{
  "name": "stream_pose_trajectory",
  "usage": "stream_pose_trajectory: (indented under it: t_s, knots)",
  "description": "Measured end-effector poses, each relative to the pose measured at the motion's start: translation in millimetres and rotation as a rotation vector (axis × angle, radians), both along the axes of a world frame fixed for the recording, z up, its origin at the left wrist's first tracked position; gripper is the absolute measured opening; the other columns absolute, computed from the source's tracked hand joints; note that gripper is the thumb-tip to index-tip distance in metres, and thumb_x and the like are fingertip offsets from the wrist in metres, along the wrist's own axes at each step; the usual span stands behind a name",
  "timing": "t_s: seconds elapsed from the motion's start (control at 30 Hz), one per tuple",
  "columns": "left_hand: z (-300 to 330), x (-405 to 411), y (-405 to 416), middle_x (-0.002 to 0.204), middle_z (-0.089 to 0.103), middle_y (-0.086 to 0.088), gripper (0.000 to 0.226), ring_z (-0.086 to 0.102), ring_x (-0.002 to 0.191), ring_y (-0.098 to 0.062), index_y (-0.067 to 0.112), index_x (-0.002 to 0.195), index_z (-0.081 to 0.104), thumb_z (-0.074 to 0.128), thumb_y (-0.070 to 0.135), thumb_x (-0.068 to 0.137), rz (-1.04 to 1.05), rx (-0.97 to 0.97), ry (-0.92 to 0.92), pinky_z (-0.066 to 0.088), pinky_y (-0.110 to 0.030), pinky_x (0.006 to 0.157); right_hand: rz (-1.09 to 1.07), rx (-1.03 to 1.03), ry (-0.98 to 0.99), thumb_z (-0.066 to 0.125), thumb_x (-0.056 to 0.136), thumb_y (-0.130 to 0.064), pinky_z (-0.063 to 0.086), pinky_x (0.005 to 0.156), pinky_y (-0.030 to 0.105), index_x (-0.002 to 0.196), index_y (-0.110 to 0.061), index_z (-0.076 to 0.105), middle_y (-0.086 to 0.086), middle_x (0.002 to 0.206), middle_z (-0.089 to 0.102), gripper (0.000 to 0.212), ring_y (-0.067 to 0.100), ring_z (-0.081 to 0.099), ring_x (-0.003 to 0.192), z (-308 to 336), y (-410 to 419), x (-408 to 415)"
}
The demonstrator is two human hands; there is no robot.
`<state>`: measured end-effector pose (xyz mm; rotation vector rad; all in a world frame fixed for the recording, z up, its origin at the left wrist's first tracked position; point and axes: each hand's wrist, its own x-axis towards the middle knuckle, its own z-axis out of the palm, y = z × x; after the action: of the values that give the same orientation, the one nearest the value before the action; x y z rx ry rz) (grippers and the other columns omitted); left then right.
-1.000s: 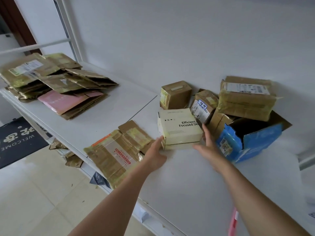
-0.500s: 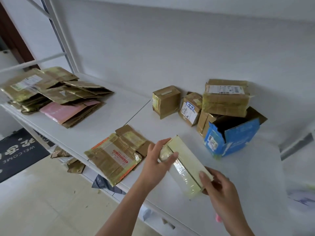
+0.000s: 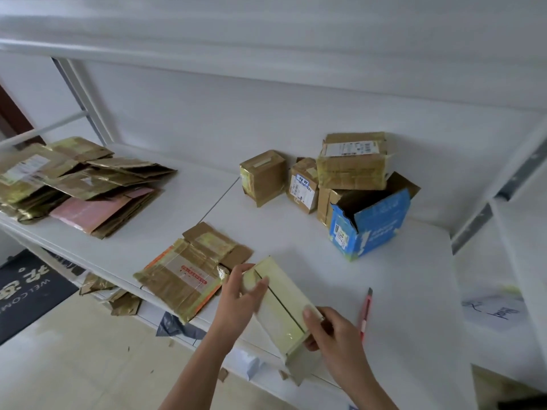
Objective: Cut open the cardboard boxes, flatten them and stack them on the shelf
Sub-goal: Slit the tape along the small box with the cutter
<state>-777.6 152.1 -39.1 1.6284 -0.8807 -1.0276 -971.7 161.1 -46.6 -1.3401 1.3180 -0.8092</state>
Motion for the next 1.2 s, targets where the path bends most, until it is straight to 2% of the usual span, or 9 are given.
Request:
stream_pose_trajectory:
  t_s: [0.17,0.33,0.4,0.53,0.77,0.9,1.0,1.13,1.2]
  knots:
    - [1,-10,-18,0.119,0.05,-0.002,0.026,0.055,0.099,-0.009,0.029,0.115,0.06,0.068,0.035,0.091,-0.043,-0.034,-0.181,0.05,-0.023,0.078,0.029,0.075,-0.048,0.058,0.096,-0.033,0.053,0.062,0.017,0.091,-0.014,0.069,0.003,0.073,0.068,0.022,0.009,0.068,0.065,-10,-14,-3]
    - [0,1,-21,0.122,0.055,-0.009,0.021,0.06,0.106,-0.026,0.032,0.108,0.062,0.071,0.034,0.089,-0.066,0.01,-0.081,0.055,-0.043,0.089,0.114,-0.017,0.039,0.058,0.095,-0.034,0.048,0.071,0.014,0.102,-0.018,0.069,-0.007,0.06,0.059,0.021,0.008,0.059,0.057,-19,-30,-17]
    - [1,-1,-21,0.121,0.056,-0.008,0.021,0.06,0.104,-0.025,0.032,0.108,0.061,0.07,0.035,0.089,-0.062,0.012,-0.099,0.055,-0.042,0.089,0.064,-0.232,0.312,0.055,0.1,-0.022,0.047,0.072,0.019,0.111,-0.022,0.067,-0.013,0.062,0.061,0.016,0.004,0.059,0.059,-28,-42,-39]
    - [0,-4,-21,0.124,0.053,-0.009,0.028,0.058,0.106,-0.024,0.025,0.116,0.06,0.068,0.034,0.091,-0.061,0.016,-0.101,0.054,-0.039,0.089,0.222,-0.331,1.103,0.054,0.095,-0.014,0.049,0.088,0.025,0.141,-0.038,0.048,0.0,0.127,0.054,0.052,0.014,0.057,0.113,-46,-57,-86]
    - [4,-6,-19,0.127,0.052,-0.01,0.029,0.057,0.109,-0.023,0.022,0.119,0.058,0.067,0.031,0.092,-0.065,0.008,-0.079,0.053,-0.04,0.093,0.373,-0.429,1.37,0.043,0.098,-0.03,0.049,0.074,0.026,0.115,-0.033,0.058,-0.01,0.116,0.055,0.023,0.007,0.053,0.113,-53,-69,-101]
    - [4,-6,-19,0.127,0.049,-0.006,0.03,0.052,0.095,-0.007,0.022,0.12,0.057,0.067,0.031,0.093,-0.071,0.001,-0.1,0.046,-0.005,0.063,0.075,-0.48,0.993,0.06,0.089,-0.024,0.044,0.06,0.03,0.09,-0.024,0.053,-0.007,0.084,0.059,0.007,0.015,0.061,0.079,-22,-74,-87]
    - [3,-5,-19,0.127,0.048,-0.005,0.031,0.051,0.095,-0.007,0.023,0.119,0.057,0.067,0.033,0.092,-0.066,0.0,-0.106,0.047,-0.008,0.067,-0.125,-0.583,0.473,0.069,0.085,-0.014,0.042,0.048,0.032,0.078,-0.016,0.043,-0.002,0.061,0.055,0.026,0.021,0.056,0.055,11,-73,-54]
    - [3,-7,-19,0.129,0.05,-0.008,0.033,0.054,0.11,-0.021,0.022,0.12,0.057,0.069,0.032,0.09,-0.044,-0.018,-0.095,0.052,-0.038,0.094,0.065,-0.42,-0.118,0.058,0.095,-0.015,0.053,0.065,0.031,0.093,-0.014,0.064,-0.002,0.081,0.065,0.007,0.019,0.063,0.077,41,-71,6]
    - [2,-8,-18,0.128,0.05,-0.007,0.039,0.055,0.104,-0.018,0.022,0.123,0.053,0.071,0.03,0.09,-0.028,-0.034,-0.097,0.052,-0.03,0.091,0.12,-0.269,-0.28,0.056,0.098,-0.007,0.056,0.079,0.031,0.1,-0.012,0.07,0.002,0.093,0.07,0.015,0.02,0.066,0.093,38,-69,28]
